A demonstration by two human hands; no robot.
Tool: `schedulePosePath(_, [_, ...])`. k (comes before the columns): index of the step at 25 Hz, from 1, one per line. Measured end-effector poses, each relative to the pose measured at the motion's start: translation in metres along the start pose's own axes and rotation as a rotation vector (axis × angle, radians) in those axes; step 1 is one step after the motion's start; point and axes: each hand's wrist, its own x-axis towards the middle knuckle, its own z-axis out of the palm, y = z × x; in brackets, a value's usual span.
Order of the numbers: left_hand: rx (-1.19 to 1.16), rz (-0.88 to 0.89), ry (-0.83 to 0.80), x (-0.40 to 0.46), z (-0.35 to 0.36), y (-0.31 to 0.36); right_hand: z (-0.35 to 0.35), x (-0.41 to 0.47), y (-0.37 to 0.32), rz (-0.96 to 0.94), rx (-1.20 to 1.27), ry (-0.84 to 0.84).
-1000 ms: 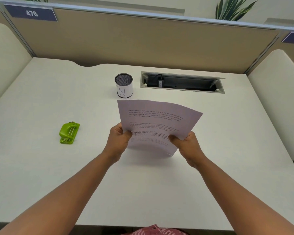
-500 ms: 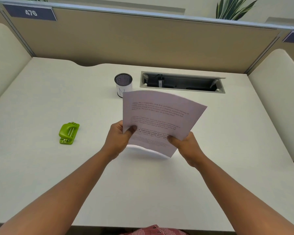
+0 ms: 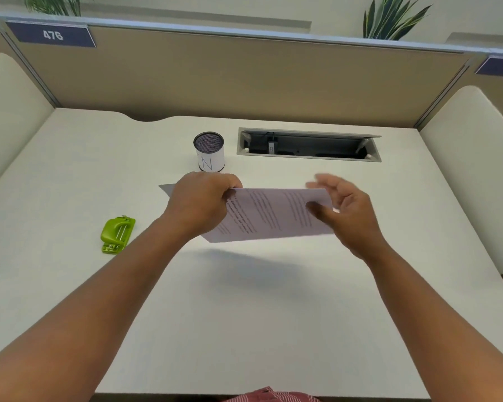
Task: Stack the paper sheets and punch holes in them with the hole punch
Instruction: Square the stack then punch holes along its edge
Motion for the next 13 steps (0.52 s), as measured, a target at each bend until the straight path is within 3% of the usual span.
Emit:
schedulePosePath(3, [0.114,0.090,-0.058,0.002,0.002,0.008,0.010,-0.003,0.007,0.055,0.054,-0.110])
schedulePosePath(5, [0.092,0.134,0.032,0.002,0.007,0.004,0.015,-0.008,0.016,0.122,0.083,-0.067])
schedulePosePath(7, [0.009,0.052,0.197,-0.004,0.019,-0.011,0.013,-0.009,0.024,0.166,0.135,-0.018])
schedulePosePath(10, [-0.449,-0.303,0.344,-0.019,0.038,-0.040,0.004,-0.011,0.032,0.185,0.253,0.021])
schedulePosePath(12, [-0.940,-0.484,0.171,-0.030,0.054,-0.056,0.000,-0.012,0.036,0.189,0.299,0.016])
schedulePosePath(13, [-1.142,-0.483,0.072,-0.034,0.063,-0.066,0.000,-0.013,0.037,0.193,0.316,0.010])
